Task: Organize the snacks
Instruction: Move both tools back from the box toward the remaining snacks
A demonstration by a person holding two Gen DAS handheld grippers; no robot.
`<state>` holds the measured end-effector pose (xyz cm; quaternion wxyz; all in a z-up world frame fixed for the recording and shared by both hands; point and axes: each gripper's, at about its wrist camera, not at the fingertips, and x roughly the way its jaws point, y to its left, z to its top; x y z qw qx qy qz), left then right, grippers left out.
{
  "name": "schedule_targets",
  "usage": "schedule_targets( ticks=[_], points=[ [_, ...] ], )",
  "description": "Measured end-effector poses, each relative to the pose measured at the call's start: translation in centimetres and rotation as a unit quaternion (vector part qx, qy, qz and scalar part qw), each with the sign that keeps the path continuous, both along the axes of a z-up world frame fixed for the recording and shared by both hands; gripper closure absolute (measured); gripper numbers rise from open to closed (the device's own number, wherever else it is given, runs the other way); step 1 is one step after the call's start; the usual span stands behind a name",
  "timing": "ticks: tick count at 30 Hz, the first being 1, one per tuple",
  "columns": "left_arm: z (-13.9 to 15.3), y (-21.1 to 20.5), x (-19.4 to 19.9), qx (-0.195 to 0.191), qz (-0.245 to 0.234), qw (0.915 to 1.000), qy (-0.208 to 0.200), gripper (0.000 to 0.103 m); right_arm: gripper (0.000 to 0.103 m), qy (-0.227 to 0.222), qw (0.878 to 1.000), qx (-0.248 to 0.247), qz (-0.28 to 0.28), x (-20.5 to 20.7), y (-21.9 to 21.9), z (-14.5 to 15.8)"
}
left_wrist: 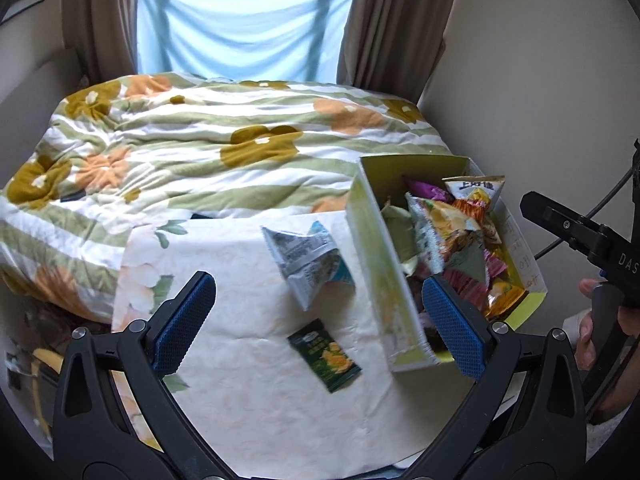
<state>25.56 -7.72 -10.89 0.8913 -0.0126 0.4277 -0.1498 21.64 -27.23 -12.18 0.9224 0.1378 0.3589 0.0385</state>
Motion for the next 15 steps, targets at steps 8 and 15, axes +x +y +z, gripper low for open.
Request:
schedule_targets(
  ticks=[8, 15],
  points=[
    [-0.9, 7.3, 0.9, -0.005, -0.006, 0.9998, 0.018, 0.001, 0.002, 0.001, 1.0, -0.004, -0.005, -0.4, 6.9, -0.6],
    [-2.4, 12.0, 2.5, -0.016, -0.026, 0.9988, 0.039, 0.001, 0.002, 0.013, 1.0, -0.008, -0.005, -0.4, 12.2, -2.2]
  ],
)
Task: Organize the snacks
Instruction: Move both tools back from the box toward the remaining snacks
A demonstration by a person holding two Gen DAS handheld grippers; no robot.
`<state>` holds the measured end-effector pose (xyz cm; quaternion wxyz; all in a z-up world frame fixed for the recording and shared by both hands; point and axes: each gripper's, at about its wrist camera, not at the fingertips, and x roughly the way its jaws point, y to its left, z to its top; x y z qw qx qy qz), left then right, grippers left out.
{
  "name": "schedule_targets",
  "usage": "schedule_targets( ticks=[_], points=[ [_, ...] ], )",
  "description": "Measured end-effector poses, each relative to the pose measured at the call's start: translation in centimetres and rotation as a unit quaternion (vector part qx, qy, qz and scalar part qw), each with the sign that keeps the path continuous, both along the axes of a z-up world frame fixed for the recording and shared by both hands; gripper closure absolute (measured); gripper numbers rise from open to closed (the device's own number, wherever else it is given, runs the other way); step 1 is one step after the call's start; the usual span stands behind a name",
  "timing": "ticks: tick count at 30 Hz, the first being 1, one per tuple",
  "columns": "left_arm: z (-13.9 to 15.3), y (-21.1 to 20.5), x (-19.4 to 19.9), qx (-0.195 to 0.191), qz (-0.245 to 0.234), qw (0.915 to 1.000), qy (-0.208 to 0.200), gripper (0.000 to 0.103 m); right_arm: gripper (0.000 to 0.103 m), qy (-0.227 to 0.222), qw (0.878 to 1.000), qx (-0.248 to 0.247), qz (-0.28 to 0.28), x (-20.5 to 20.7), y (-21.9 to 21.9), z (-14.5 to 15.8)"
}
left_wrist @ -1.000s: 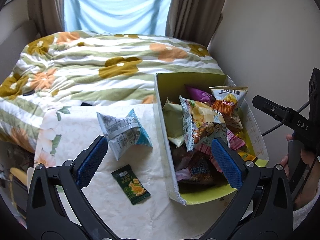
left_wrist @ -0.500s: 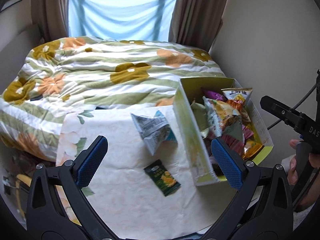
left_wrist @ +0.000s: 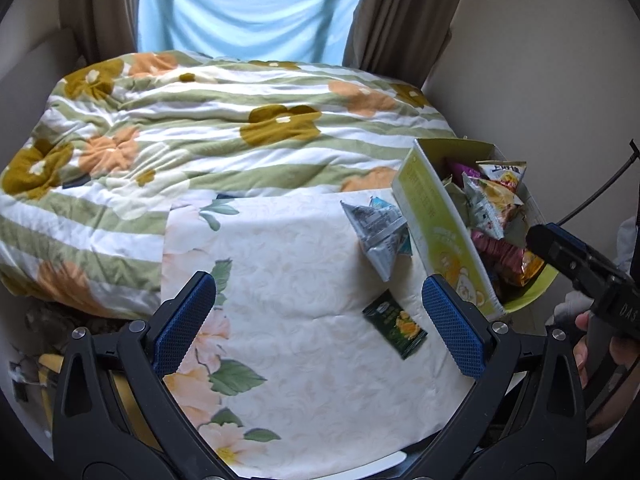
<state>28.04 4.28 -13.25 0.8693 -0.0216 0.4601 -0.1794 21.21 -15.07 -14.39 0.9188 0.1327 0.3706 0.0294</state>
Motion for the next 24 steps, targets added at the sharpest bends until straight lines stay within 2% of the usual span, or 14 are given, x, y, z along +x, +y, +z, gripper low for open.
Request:
schedule_targets(
  ticks=[8, 12, 20, 24],
  points=[
    [-2.7, 2.6, 2.9, 0.011, -0.045, 0.9987, 0.022, 0.001, 0.002, 0.019, 1.0, -0.023, 0.004, 0.0, 5.0, -2.9],
    [-3.7, 2.2, 4.9, 0.027, -0.066, 0.9971, 0.025, 0.001, 0.002, 0.048, 0.998, -0.034, 0.013, 0.1, 6.6, -5.8],
    [-6.2, -3.2, 8.8, 0.055, -0.121, 0.9905, 0.032, 0.001, 0.002, 0.087, 0.994, -0.063, 0.006, 0.5, 6.8, -11.1],
    [-7.2, -7.6, 10.4, 0.079, -0.167, 0.9824, 0.025, 0.001, 0.002, 0.095, 0.993, -0.075, 0.0, 1.1, 7.1, -13.8]
  ],
)
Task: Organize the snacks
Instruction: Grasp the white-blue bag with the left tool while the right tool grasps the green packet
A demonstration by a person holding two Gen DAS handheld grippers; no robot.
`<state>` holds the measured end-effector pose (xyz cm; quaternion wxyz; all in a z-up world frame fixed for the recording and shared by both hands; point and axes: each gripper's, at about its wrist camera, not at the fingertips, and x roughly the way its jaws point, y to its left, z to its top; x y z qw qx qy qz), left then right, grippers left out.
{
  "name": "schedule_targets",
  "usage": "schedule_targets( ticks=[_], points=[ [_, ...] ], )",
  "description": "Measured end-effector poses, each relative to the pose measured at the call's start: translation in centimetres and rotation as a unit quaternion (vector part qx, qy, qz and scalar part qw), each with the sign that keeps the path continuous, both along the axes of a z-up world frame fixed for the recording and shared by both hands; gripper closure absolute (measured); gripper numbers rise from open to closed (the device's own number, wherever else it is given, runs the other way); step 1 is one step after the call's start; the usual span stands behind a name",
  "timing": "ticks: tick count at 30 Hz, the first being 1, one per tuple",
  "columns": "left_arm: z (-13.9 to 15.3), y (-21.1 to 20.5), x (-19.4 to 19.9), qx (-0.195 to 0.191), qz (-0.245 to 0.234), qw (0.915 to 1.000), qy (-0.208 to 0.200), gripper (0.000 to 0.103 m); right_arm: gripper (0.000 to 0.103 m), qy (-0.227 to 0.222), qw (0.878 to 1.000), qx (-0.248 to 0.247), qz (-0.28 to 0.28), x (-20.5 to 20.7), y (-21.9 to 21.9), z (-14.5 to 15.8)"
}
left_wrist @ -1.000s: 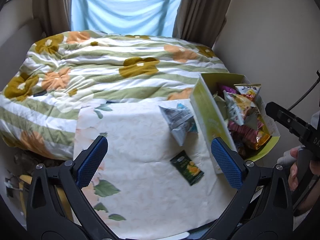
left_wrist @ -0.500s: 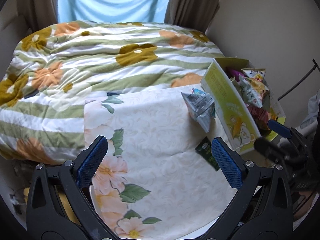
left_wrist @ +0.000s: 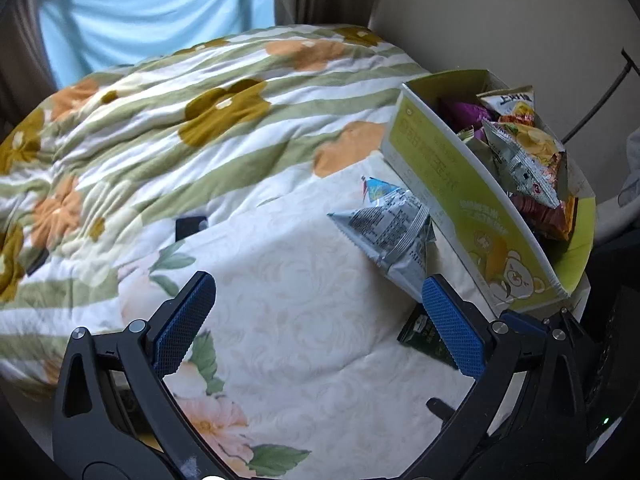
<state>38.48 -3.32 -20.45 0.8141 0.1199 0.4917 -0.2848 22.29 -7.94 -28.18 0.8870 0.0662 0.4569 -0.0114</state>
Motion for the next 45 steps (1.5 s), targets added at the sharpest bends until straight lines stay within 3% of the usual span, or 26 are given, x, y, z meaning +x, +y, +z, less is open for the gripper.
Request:
schedule_targets(
  ticks=[6, 9, 15, 18, 20, 24, 33, 38, 45],
  points=[
    [-1.3, -7.3, 2.8, 0.036, -0.079, 0.9962, -0.007, 0.001, 0.002, -0.001, 0.999, -0.031, -0.032, 1.0, -0.2, -2.8],
    [-3.3, -11.0, 4.2, 0.058, -0.122, 0.9904, 0.028, 0.001, 0.002, 0.0, 0.999, -0.028, -0.045, 1.3, -0.5, -3.9],
    [-7.9, -14.5, 4.7, 0.105, -0.164, 0.9786, 0.067, 0.001, 0.002, 0.008, 0.997, -0.036, -0.064, 1.7, -1.0, -5.4],
    [-9.6, -14.8, 4.7, 0.106, -0.17, 0.9761, 0.085, 0.001, 0.002, 0.017, 0.998, -0.03, -0.059, 2.0, -1.1, -6.3],
    [-10.3, -14.6, 4.7, 0.108, -0.172, 0.975, 0.09, 0.003, 0.002, 0.026, 0.998, -0.029, -0.051, 2.2, -1.0, -6.7],
    [-11.5, -14.4, 4.9, 0.105, -0.173, 0.973, 0.11, 0.029, 0.002, 0.035, 0.998, -0.022, -0.047, 2.5, -1.0, -7.4],
    [-11.2, -11.0, 4.2, 0.091, -0.155, 0.9776, 0.109, 0.032, 0.009, 0.051, 0.998, -0.037, -0.007, 1.7, -1.1, -7.9],
    [-11.3, -6.9, 2.9, 0.091, -0.114, 0.9832, 0.111, 0.032, 0.028, 0.053, 0.997, -0.057, 0.02, 0.9, -0.8, -7.8],
    [-11.7, -1.4, -0.3, 0.067, -0.049, 0.9881, 0.13, 0.032, 0.041, 0.055, 0.995, -0.059, 0.053, 0.6, -0.2, -7.6]
  ],
)
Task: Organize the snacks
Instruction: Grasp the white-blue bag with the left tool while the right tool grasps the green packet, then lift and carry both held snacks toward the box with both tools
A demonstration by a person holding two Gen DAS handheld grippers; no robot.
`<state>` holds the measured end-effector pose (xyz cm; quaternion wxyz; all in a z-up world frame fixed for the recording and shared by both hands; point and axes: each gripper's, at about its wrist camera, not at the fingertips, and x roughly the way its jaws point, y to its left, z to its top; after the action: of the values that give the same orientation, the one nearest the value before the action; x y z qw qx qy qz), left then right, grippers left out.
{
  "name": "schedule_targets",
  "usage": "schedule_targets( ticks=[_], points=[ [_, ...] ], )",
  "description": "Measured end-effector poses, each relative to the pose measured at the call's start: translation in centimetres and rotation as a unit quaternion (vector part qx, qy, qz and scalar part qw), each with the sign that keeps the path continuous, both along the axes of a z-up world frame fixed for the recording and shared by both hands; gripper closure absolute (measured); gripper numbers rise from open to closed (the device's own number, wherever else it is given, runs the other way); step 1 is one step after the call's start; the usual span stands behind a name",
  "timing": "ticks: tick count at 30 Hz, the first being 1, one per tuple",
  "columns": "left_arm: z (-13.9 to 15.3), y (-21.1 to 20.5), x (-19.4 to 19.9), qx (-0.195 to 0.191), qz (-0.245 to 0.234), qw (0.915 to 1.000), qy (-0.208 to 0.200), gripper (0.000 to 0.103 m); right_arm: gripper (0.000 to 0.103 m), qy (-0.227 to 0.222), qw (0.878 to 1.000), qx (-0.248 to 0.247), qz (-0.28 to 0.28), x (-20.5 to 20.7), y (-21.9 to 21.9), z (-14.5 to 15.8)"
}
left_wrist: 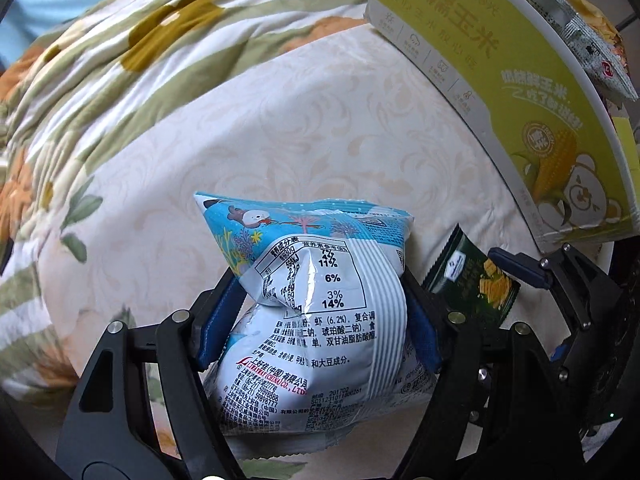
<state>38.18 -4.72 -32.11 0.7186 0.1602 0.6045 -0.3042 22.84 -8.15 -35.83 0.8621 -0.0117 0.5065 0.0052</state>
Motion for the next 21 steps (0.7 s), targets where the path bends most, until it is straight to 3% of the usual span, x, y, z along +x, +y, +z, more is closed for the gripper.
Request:
schedule_targets(
  ticks=[9, 14, 21],
  points=[
    [-0.3, 2.2, -3.3, -0.023, 0.042, 0.9988, 0.001, 0.034, 0.044, 0.002, 1.0, 0.006, 0.02, -0.2, 0.0, 0.2],
    [-0.1, 3.3, -3.9, -0.025, 0.048, 0.9985, -0.01, 0.036, 0.062, -0.001, 1.0, 0.004, 0.019, 0.0, -0.2, 0.3],
    [0.2, 5.3, -5.3, -0.043, 0.065, 0.9968, -0.018, 0.041, 0.062, 0.003, 1.0, -0.005, -0.016, 0.5, 0.1, 0.2]
  ],
)
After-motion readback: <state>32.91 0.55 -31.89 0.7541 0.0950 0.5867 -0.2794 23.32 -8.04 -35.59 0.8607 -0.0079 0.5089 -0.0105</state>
